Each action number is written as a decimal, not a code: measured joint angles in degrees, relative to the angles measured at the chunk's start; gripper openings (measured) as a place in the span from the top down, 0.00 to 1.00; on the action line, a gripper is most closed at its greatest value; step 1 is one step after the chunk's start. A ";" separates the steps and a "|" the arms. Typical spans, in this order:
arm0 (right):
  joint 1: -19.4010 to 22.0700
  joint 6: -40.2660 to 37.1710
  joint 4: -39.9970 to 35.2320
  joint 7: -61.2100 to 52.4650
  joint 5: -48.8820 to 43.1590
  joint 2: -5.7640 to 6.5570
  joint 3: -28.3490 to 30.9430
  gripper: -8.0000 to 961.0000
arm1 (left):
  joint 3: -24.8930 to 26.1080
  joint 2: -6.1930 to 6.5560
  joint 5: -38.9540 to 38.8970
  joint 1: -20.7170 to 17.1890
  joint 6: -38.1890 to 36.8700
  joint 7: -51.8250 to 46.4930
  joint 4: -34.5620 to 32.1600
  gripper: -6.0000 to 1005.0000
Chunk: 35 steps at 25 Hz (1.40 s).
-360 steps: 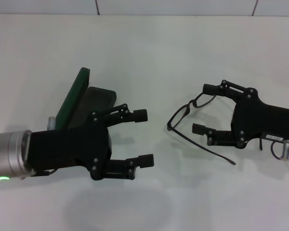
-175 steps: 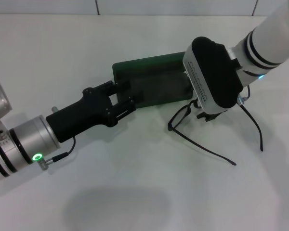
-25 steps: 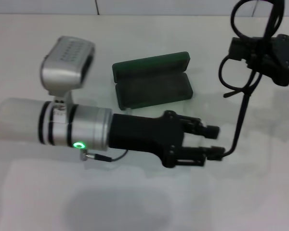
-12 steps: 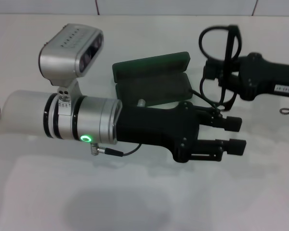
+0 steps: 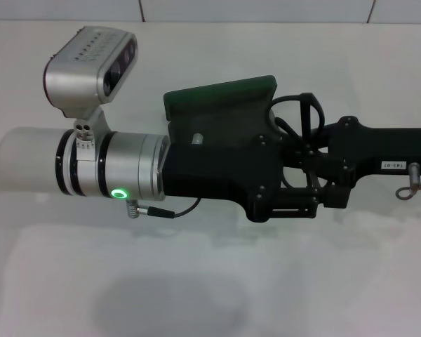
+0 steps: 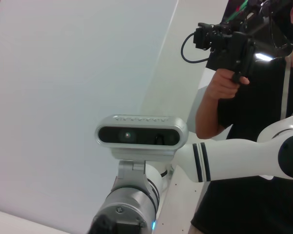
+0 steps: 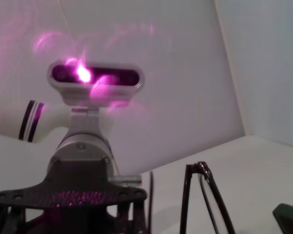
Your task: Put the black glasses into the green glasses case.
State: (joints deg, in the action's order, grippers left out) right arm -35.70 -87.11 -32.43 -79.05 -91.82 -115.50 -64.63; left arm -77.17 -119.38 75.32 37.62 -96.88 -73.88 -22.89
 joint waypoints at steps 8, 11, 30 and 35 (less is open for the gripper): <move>-0.09 -0.28 -0.06 0.54 -0.09 0.31 -1.41 0.82 | 0.00 0.03 -0.02 0.00 0.84 0.06 0.04 0.49; -0.09 -0.33 -0.42 0.79 -0.11 0.34 -2.36 0.82 | 0.00 0.03 -0.16 0.16 1.47 -0.03 0.04 0.49; 0.44 5.52 -0.87 3.35 -0.12 0.86 -2.18 0.80 | 4.06 0.13 -0.51 -0.59 2.23 0.04 0.04 0.49; 1.11 8.58 -5.70 6.91 -0.21 0.24 -3.19 0.80 | 18.88 0.06 -0.59 -6.76 5.84 3.01 0.29 0.49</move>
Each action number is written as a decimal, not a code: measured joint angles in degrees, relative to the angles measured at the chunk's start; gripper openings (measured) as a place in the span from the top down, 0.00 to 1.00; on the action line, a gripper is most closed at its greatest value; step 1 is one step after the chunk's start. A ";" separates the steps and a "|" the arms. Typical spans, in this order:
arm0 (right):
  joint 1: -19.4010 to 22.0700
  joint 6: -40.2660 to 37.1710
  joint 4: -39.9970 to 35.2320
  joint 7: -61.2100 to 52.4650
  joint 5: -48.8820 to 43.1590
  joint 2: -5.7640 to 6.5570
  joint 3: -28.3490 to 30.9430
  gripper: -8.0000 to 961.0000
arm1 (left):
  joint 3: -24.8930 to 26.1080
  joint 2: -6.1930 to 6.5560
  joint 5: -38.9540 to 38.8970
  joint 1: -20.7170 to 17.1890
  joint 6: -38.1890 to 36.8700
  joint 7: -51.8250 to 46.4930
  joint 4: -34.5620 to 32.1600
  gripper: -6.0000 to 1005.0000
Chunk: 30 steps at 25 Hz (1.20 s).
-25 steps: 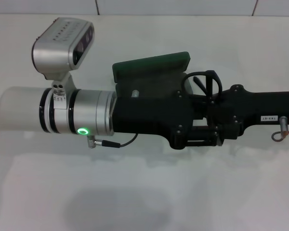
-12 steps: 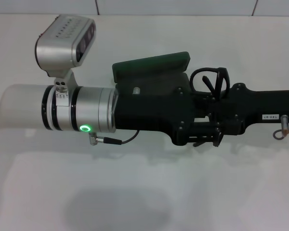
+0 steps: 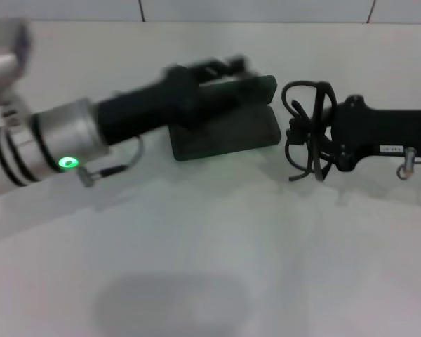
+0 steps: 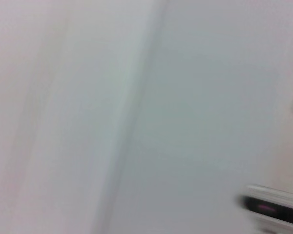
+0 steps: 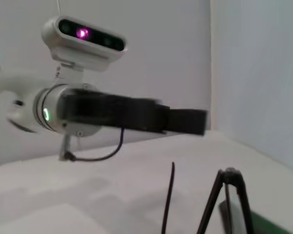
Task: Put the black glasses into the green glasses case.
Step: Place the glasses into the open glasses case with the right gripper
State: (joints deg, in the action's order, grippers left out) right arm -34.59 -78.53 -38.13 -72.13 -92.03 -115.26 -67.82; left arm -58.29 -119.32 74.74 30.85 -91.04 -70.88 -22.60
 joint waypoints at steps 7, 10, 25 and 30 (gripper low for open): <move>2.57 18.52 -16.06 -5.46 -3.55 -0.62 -14.87 0.79 | 8.34 -0.13 -0.01 -5.47 6.26 4.60 0.34 0.49; 3.14 27.90 -21.96 -11.17 -9.90 -0.64 -22.70 0.79 | 8.41 -0.07 0.24 -5.87 7.01 4.62 0.35 0.49; 4.71 54.06 -28.77 -18.91 -22.89 -0.93 -44.20 0.77 | 12.25 -0.10 -0.36 -6.05 7.78 4.39 0.62 0.49; 5.20 61.87 -27.89 -18.75 -25.02 -0.93 -50.13 0.77 | 16.69 -0.36 -0.62 -5.41 9.73 4.64 1.92 0.50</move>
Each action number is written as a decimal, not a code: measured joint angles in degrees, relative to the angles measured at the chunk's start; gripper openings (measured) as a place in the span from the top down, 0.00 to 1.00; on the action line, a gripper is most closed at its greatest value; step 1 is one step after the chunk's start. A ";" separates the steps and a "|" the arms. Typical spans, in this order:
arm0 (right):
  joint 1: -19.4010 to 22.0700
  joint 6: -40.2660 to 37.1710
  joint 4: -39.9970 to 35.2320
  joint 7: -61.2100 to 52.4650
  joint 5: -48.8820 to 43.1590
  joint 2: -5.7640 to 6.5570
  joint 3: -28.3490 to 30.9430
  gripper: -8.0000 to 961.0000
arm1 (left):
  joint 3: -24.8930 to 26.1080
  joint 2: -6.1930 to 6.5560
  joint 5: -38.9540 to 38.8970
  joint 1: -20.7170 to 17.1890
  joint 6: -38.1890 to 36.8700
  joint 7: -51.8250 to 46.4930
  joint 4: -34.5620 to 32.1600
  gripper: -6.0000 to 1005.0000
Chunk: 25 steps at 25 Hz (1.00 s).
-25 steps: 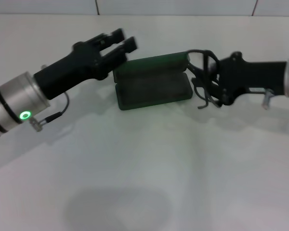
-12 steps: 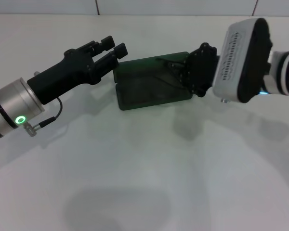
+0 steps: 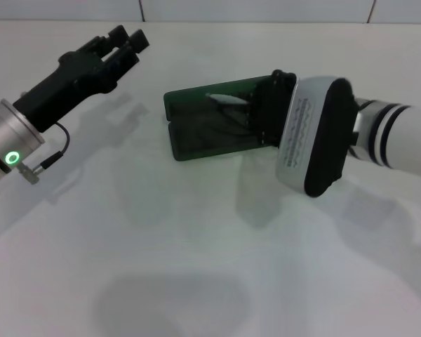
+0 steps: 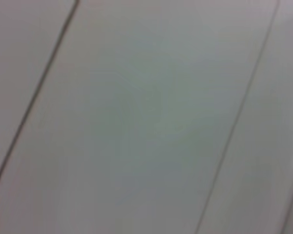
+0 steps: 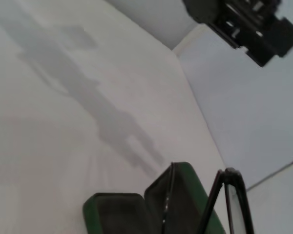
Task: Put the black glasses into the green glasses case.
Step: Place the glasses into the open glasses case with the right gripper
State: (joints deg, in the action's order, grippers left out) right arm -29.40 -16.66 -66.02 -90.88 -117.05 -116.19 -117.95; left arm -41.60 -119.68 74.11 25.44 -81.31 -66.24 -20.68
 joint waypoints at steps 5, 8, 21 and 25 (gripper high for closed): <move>-0.09 2.56 1.13 0.57 -1.09 0.00 -2.14 0.76 | 0.70 -0.03 -0.11 0.81 2.18 0.03 0.19 0.50; -0.30 6.90 2.38 1.36 -1.15 0.00 -3.92 0.76 | 0.73 -0.03 -0.70 0.89 2.62 0.21 0.22 0.50; -1.73 18.93 6.90 2.45 -0.65 0.00 -10.61 0.75 | 0.31 -0.08 -1.30 1.50 2.43 0.93 1.11 0.50; -2.52 21.31 8.48 2.37 0.01 0.00 -12.65 0.74 | 0.32 -0.11 -1.29 1.67 2.37 1.11 1.92 0.50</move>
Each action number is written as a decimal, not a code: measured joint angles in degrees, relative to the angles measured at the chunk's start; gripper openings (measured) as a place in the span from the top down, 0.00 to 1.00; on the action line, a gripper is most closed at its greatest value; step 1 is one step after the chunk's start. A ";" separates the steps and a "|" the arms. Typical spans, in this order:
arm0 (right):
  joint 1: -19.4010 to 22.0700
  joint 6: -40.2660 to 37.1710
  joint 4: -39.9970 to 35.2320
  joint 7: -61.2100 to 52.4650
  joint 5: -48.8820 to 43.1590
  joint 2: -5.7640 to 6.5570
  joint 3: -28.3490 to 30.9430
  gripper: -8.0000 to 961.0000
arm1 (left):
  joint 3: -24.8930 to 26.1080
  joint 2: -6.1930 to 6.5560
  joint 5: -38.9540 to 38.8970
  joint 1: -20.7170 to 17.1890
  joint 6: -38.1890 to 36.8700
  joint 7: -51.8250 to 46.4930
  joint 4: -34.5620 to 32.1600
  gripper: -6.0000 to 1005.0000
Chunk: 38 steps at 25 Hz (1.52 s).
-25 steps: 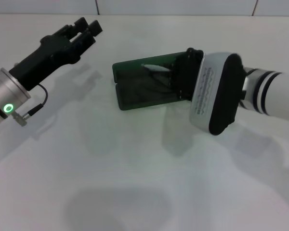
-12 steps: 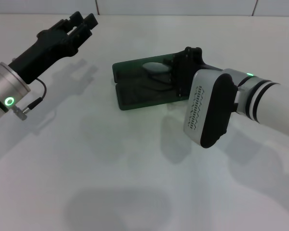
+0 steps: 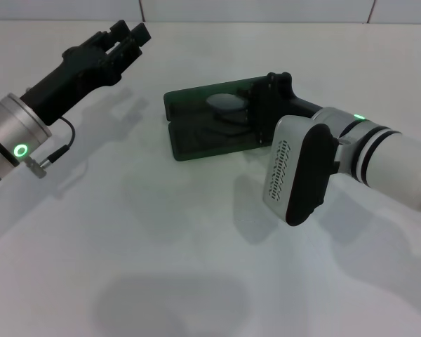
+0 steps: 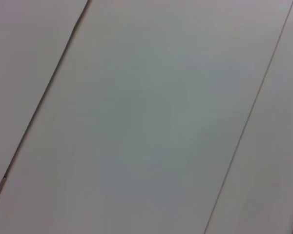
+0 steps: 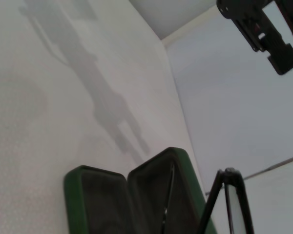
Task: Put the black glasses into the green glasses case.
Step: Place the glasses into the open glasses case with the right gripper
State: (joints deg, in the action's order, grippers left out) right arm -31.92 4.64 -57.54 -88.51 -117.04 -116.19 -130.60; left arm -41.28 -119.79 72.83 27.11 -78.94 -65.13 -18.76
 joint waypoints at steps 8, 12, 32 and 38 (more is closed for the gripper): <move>-0.35 1.16 0.29 0.06 4.66 0.00 -1.18 0.74 | 0.04 0.00 0.10 0.14 -0.06 0.87 1.17 0.50; -0.35 -0.06 -0.22 0.17 9.09 0.00 -0.26 0.73 | 0.06 0.00 0.26 -0.06 -0.08 0.88 1.19 0.50; 1.28 -11.03 -1.95 -0.83 20.08 0.00 11.03 0.55 | -0.78 0.00 0.48 0.09 -0.08 0.81 1.19 0.50; -1.31 -10.77 0.05 -0.86 27.45 0.00 9.42 0.55 | -1.94 0.00 0.46 0.36 -0.07 0.65 1.26 0.50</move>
State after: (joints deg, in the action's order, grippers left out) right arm -33.22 -6.12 -57.49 -89.36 -89.59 -116.19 -121.18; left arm -43.22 -119.80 73.29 27.47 -79.01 -64.48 -17.50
